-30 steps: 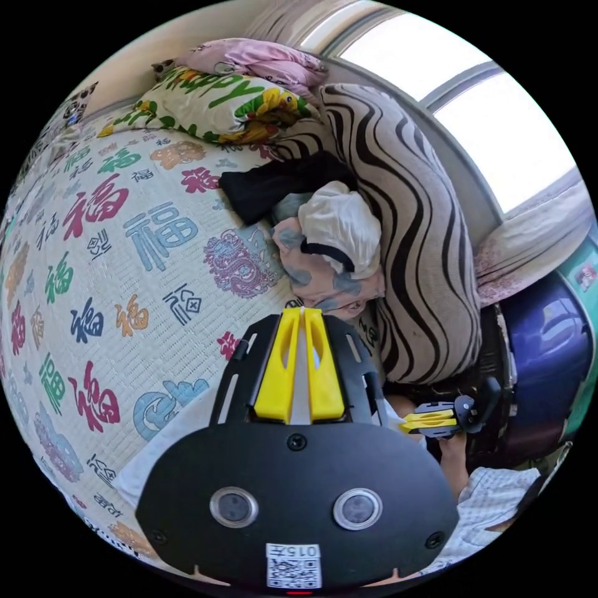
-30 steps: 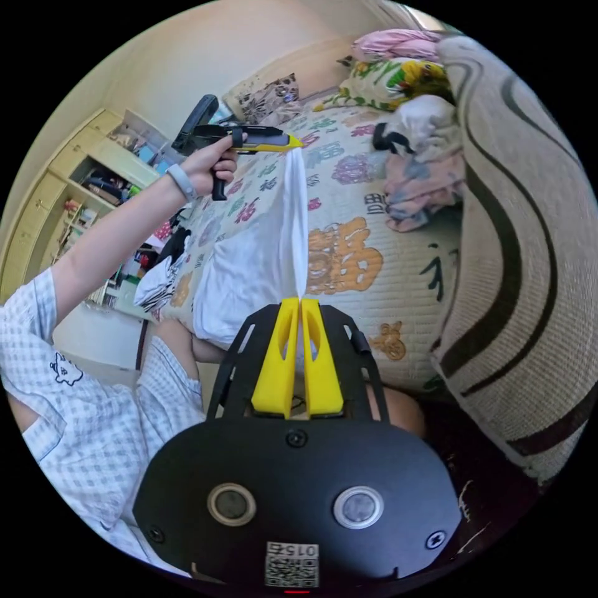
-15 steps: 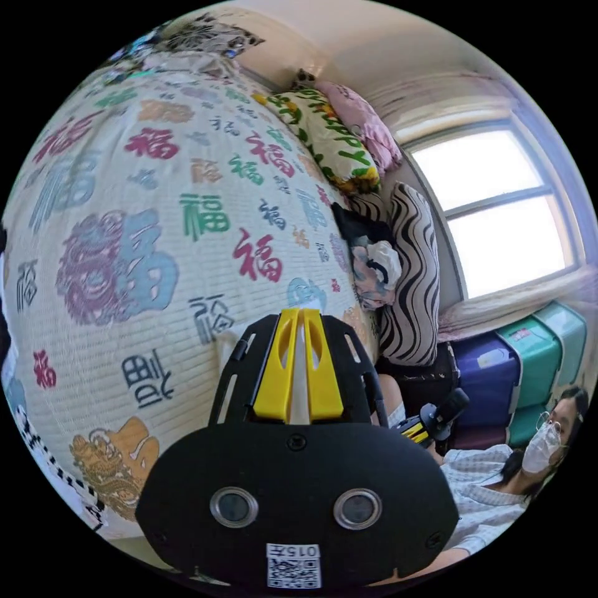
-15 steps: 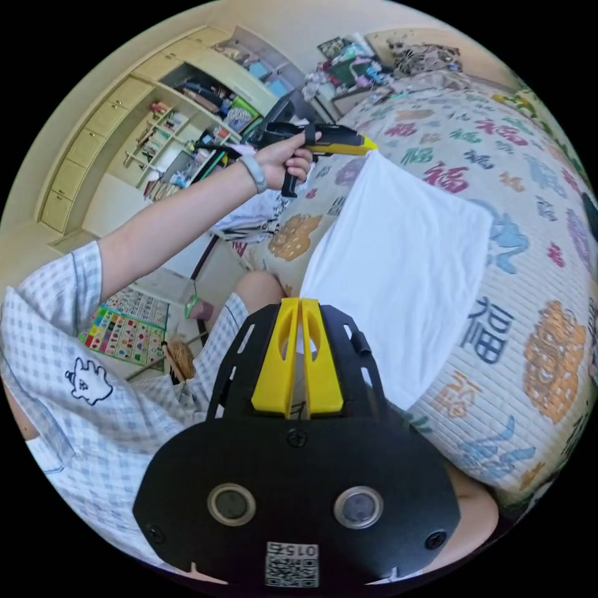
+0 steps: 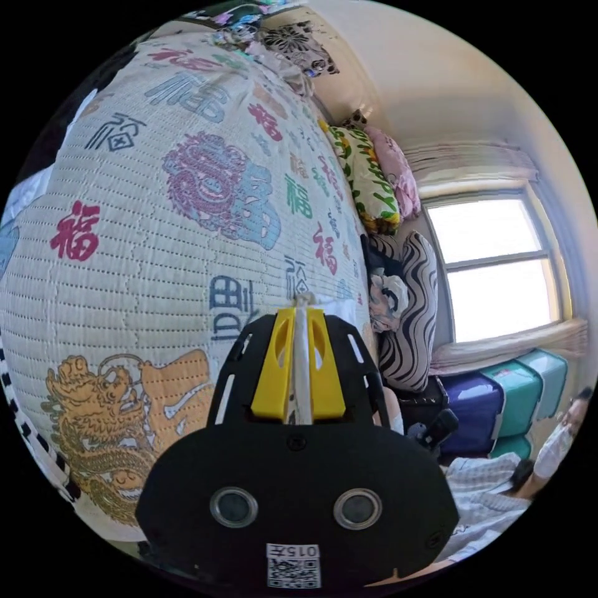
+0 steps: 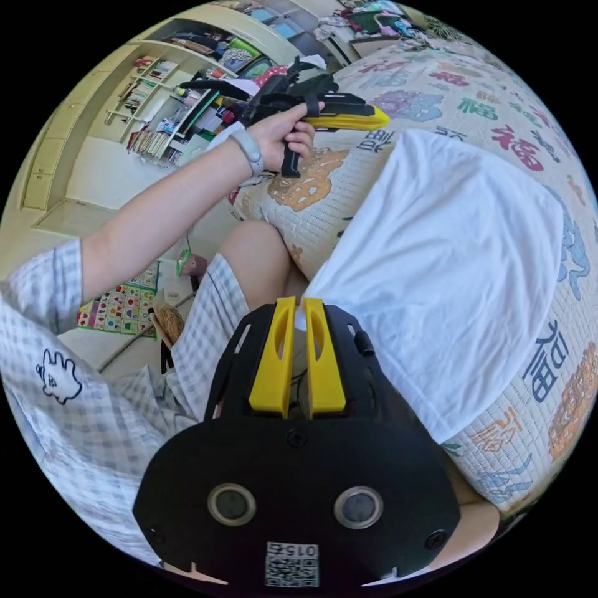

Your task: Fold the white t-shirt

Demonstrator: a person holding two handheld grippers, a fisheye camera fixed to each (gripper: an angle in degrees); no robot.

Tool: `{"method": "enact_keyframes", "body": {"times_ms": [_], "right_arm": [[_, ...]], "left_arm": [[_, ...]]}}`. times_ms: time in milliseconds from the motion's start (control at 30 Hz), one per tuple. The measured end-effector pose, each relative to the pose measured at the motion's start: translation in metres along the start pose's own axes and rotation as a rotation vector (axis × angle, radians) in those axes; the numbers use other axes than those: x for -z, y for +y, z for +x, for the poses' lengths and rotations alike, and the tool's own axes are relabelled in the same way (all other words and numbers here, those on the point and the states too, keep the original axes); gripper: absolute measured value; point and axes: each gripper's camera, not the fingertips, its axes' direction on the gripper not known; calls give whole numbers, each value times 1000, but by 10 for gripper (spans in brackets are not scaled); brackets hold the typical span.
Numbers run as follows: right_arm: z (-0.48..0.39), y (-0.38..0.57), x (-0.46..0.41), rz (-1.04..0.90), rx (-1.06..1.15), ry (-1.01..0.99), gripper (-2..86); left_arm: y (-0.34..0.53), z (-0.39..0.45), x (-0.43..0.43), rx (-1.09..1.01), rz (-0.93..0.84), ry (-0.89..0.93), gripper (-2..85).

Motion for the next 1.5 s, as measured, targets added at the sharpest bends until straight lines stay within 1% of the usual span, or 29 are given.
{"method": "enact_keyframes", "body": {"times_ms": [67,133,167,200,267,300,367,400,467,533,567,600,700,733,767,833,1000,1033,1100,1233,1300,1333,1367,1433,1467,1500], "right_arm": [[0,1,12,39,-3,9,16],[6,2,23,89,-23,27,12],[12,1,26,125,-49,-7,10],[15,-3,23,119,-39,-92,11],[12,-13,9,45,-2,-168,20],[6,-20,-1,1,14,-161,30],[-5,-28,-9,-35,37,-145,49],[-12,-31,-8,-27,53,-129,51],[-15,-33,-3,-11,55,-99,46],[-8,-35,0,-17,32,-101,36],[-1,-37,2,-13,5,-135,30],[4,-39,5,1,-14,-176,25],[8,-44,12,22,-31,-196,20],[8,-45,13,21,-31,-193,19],[7,-47,15,18,-27,-192,22],[6,-51,17,9,-24,-193,27],[3,-63,31,65,-53,-173,47],[2,-65,33,70,-56,-168,47],[-5,-74,31,18,-40,-203,43],[-18,-75,25,-45,-11,-221,45],[-16,-71,36,-51,16,-214,47],[-14,-70,42,-37,22,-207,48],[-5,-67,60,7,17,-172,51],[15,-66,94,94,-14,-71,56],[33,-68,118,151,-48,13,60],[53,-71,143,207,-97,83,66]], "left_arm": [[17,26,8,-94,-32,27,52],[31,42,7,-136,-68,17,69],[38,50,4,-156,-82,-14,75],[40,52,2,-159,-91,-46,76],[41,49,-3,-106,-100,-179,79],[40,46,-2,-84,-88,-190,80],[41,39,12,-8,0,-204,85],[41,39,17,-1,21,-206,88],[40,41,31,16,59,-271,101],[34,41,29,5,12,-307,105],[30,40,24,5,-44,-318,101],[29,41,23,-1,-53,-335,100],[25,49,28,-36,-92,-416,40],[25,56,33,-100,-89,-394,16],[24,61,41,-124,-67,-328,5],[21,72,53,-157,-28,-283,-3],[2,100,62,-245,-12,-263,-7],[-3,102,63,-245,-3,-242,-7],[-7,100,69,-211,31,-252,-7],[-7,76,63,-104,-73,-321,-1],[0,68,69,-74,-79,-295,12],[7,63,77,-51,-68,-248,35],[16,58,87,-24,-53,-196,70],[38,56,104,-17,-23,-94,89],[59,58,113,-18,-19,-52,99],[70,61,115,-24,-25,-38,104]]}}
